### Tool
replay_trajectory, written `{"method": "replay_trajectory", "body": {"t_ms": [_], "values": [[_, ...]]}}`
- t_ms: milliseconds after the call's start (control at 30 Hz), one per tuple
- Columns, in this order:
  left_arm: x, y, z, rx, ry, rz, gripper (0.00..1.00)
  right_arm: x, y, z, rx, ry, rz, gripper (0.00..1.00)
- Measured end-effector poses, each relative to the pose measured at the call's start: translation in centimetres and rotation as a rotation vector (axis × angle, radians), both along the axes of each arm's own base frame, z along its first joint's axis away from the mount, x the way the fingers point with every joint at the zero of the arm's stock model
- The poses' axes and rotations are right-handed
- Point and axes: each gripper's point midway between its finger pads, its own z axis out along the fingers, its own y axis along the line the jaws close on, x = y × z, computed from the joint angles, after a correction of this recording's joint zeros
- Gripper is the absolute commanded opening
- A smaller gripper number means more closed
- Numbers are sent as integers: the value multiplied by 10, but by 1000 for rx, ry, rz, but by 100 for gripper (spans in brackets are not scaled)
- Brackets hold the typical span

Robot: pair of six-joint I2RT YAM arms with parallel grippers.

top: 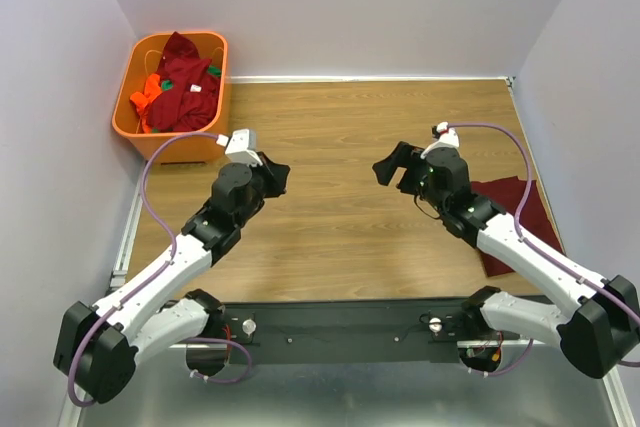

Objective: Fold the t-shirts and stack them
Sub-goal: Grab the tshirt from the pile

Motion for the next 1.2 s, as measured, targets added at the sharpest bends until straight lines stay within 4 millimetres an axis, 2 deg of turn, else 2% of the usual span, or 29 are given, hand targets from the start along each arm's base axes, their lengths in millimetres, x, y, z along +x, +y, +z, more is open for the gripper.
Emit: {"method": "replay_trajectory", "body": {"t_ms": [100, 133, 200, 333, 467, 567, 700, 833, 967, 1000, 1033, 1067, 1200], "values": [[8, -5, 10, -5, -8, 1, 30, 0, 0, 3, 0, -8, 2, 100], [12, -7, 15, -6, -10, 3, 41, 0, -1, 3, -1, -10, 3, 100], [24, -9, 25, -12, -14, 16, 51, -1, -1, 3, -4, -13, 4, 100], [53, 0, 49, -23, -38, 72, 55, -1, -2, 6, -10, -24, 8, 100], [95, 31, 75, -38, -65, 183, 55, -2, -3, 7, -21, -31, 12, 100], [122, 58, 86, -30, -63, 266, 55, -2, -3, 6, -28, -32, 16, 100], [165, 110, 101, -8, -71, 416, 55, -2, -4, 5, -41, -33, 20, 100], [195, 172, 96, 42, -37, 564, 55, -1, -3, -1, -57, -20, 25, 100], [230, 232, 75, 116, 32, 694, 54, 1, 0, -17, -77, 22, 36, 100], [231, 237, 72, 135, 45, 710, 54, 0, 1, -20, -80, 31, 42, 100], [244, 253, 63, 157, 66, 741, 54, 0, 3, -24, -82, 42, 50, 100], [250, 260, 57, 175, 81, 756, 55, 0, 4, -28, -87, 53, 56, 100], [264, 276, 28, 251, 155, 786, 56, -1, 7, -41, -104, 87, 77, 100]]}}
